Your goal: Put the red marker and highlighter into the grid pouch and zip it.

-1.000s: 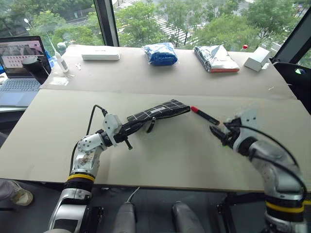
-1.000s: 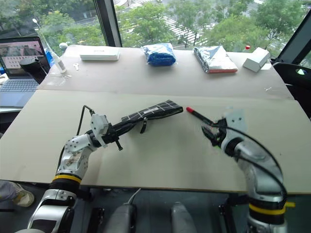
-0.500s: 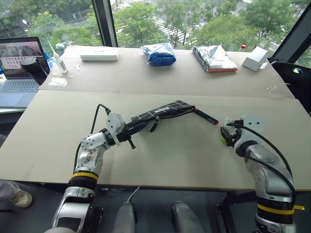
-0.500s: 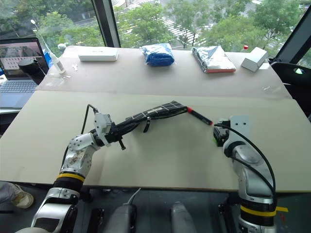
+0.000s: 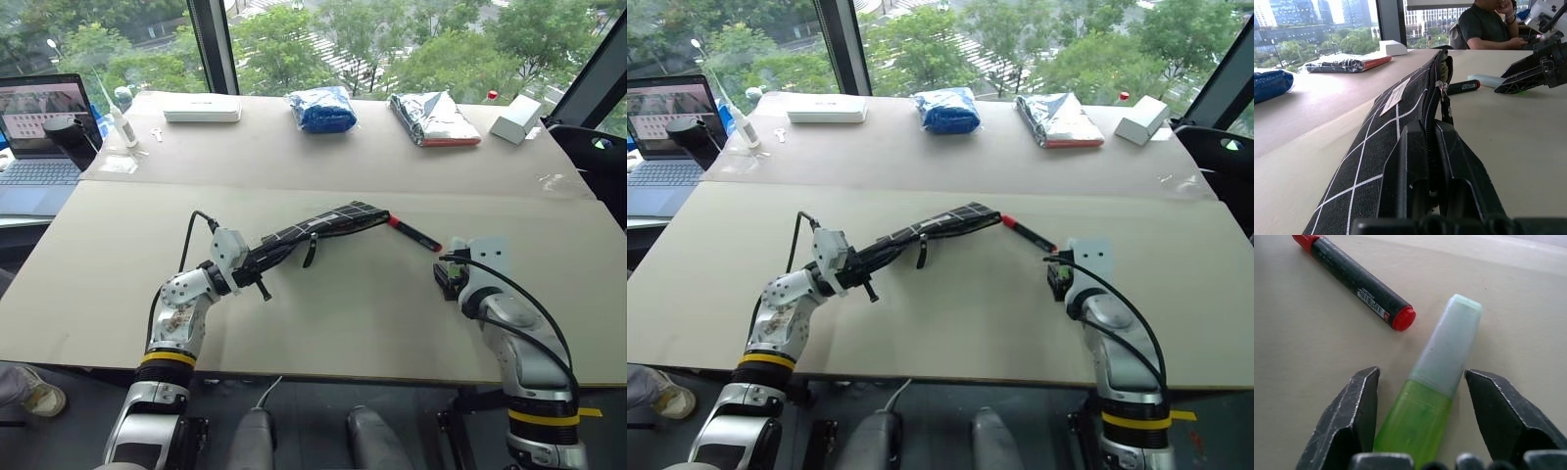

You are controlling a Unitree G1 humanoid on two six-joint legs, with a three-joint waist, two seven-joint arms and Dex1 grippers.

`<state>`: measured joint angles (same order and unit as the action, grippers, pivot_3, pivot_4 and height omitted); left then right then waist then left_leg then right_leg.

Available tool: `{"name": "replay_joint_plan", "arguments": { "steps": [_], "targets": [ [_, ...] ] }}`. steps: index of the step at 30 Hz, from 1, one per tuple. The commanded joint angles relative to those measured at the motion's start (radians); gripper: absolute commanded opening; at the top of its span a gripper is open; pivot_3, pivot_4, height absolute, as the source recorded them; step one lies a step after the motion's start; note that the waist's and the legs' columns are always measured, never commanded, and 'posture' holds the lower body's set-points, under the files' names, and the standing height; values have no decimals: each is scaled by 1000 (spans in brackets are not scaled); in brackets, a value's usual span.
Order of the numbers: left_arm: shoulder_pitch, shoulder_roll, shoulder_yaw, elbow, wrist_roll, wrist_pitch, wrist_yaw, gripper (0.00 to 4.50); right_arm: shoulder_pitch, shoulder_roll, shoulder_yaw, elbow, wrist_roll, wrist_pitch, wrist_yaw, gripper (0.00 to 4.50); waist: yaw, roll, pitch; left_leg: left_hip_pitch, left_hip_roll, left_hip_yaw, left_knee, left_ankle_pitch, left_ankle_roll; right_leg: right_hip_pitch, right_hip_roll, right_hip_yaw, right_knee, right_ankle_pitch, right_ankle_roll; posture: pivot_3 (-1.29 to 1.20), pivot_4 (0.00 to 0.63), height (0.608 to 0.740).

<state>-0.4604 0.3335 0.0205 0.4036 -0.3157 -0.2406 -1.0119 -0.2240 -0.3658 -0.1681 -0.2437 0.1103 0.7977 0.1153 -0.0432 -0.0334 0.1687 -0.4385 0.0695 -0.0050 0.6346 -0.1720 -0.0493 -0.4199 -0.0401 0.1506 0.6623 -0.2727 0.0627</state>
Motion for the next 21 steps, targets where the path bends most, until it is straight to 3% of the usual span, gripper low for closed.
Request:
{"name": "replay_joint_plan", "arguments": {
  "steps": [1, 3, 17, 21],
  "targets": [
    [5, 5, 14, -52, -17, 4, 9, 0, -9, 1, -24, -13, -23, -31, -30, 1819, 0, 0, 0, 0, 0, 0, 0, 0, 0, 0, 0, 0, 0, 0, 0, 0, 150, 740],
    [6, 7, 14, -56, -18, 6, 10, 0, -10, 2, -25, -12, -26, -33, -31, 1145, 0, 0, 0, 0, 0, 0, 0, 0, 0, 0, 0, 0, 0, 0, 0, 0, 150, 740],
    [7, 27, 18, -98, -33, 43, 3, 0, -81, 38, -103, 12, 15, -69, -64, 1097, -1, 0, 0, 0, 0, 0, 0, 0, 0, 0, 0, 0, 0, 0, 0, 0, 150, 740],
    [28, 53, 27, -136, -54, 81, -14, 0, -172, -54, -152, 50, 83, -210, 83, 1097, -2, 0, 0, 0, 0, 0, 0, 0, 0, 0, 0, 0, 0, 0, 0, 0, 150, 740]
  ]
}}
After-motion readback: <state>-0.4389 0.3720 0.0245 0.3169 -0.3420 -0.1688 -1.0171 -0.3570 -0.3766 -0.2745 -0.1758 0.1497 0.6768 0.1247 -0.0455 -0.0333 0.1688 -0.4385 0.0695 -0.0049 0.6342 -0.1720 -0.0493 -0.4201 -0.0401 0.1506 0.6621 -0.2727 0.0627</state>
